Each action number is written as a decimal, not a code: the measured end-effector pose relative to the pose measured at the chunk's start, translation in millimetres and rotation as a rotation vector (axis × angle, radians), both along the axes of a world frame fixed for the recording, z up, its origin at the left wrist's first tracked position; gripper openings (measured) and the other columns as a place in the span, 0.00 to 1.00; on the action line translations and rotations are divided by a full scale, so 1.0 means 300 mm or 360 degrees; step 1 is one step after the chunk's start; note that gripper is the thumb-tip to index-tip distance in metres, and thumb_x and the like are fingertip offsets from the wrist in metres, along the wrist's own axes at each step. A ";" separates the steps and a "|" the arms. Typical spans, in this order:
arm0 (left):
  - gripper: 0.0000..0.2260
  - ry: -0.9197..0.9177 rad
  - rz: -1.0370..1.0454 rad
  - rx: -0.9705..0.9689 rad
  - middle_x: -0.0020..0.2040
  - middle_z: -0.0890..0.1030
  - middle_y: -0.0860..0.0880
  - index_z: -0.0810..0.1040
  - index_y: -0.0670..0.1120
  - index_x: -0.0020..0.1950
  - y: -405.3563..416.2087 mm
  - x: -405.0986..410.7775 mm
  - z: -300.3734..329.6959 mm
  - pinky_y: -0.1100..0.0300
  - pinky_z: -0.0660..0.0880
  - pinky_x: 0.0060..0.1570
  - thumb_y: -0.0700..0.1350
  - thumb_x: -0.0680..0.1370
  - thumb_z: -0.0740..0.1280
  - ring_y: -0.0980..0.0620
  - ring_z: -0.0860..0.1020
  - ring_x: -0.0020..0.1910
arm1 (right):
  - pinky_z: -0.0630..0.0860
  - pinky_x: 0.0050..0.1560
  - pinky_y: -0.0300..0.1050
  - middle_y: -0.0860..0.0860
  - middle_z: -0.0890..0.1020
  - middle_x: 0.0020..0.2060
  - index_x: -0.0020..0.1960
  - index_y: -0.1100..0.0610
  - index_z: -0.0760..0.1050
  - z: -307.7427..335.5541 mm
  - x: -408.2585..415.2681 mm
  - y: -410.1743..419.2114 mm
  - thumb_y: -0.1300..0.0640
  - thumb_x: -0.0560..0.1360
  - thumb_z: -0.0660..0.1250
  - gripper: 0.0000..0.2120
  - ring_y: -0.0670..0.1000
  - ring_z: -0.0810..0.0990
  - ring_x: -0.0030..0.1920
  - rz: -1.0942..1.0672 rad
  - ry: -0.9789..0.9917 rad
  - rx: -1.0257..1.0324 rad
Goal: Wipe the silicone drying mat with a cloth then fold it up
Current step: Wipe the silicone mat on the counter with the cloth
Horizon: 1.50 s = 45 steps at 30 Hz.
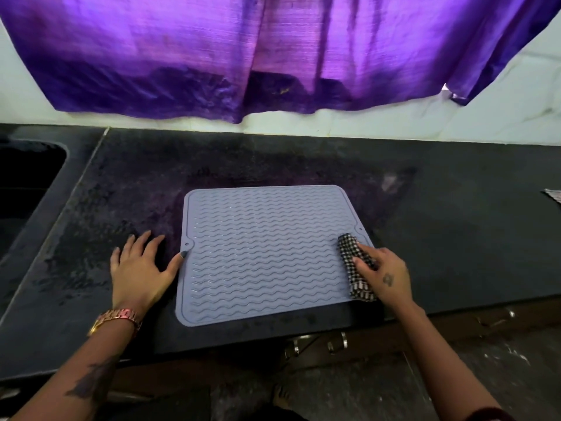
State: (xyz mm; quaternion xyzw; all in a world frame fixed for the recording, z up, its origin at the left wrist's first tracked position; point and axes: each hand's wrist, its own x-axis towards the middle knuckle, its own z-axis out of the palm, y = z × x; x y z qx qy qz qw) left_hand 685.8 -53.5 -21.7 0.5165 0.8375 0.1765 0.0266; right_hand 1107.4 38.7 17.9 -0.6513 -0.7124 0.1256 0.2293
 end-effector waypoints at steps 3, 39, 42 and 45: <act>0.41 0.0002 0.0011 -0.0004 0.73 0.66 0.47 0.70 0.49 0.70 -0.003 0.005 0.005 0.46 0.48 0.73 0.73 0.67 0.45 0.45 0.57 0.75 | 0.74 0.47 0.46 0.56 0.81 0.46 0.60 0.53 0.79 0.007 0.080 0.031 0.52 0.71 0.72 0.18 0.56 0.80 0.46 -0.0033 -0.0043 0.0001; 0.44 0.0017 0.0052 -0.0007 0.70 0.70 0.47 0.74 0.49 0.67 -0.003 0.023 0.040 0.47 0.50 0.72 0.76 0.68 0.41 0.44 0.63 0.73 | 0.71 0.61 0.51 0.63 0.76 0.61 0.68 0.56 0.71 0.027 -0.143 0.539 0.56 0.73 0.68 0.24 0.63 0.76 0.58 -0.0430 0.0246 -0.0289; 0.47 0.0001 0.0056 -0.0007 0.70 0.70 0.47 0.74 0.49 0.66 -0.001 0.025 0.043 0.48 0.50 0.72 0.77 0.66 0.36 0.45 0.63 0.73 | 0.71 0.61 0.51 0.62 0.75 0.61 0.68 0.55 0.71 0.042 -0.176 0.598 0.56 0.73 0.68 0.23 0.63 0.76 0.59 -0.0389 0.0215 -0.0303; 0.47 -0.0022 0.0054 -0.0006 0.69 0.71 0.46 0.75 0.48 0.65 0.001 0.028 0.047 0.46 0.52 0.72 0.77 0.67 0.37 0.44 0.64 0.72 | 0.70 0.62 0.49 0.61 0.75 0.62 0.68 0.55 0.71 0.053 -0.199 0.640 0.56 0.74 0.67 0.22 0.62 0.75 0.60 -0.0384 0.0230 -0.0334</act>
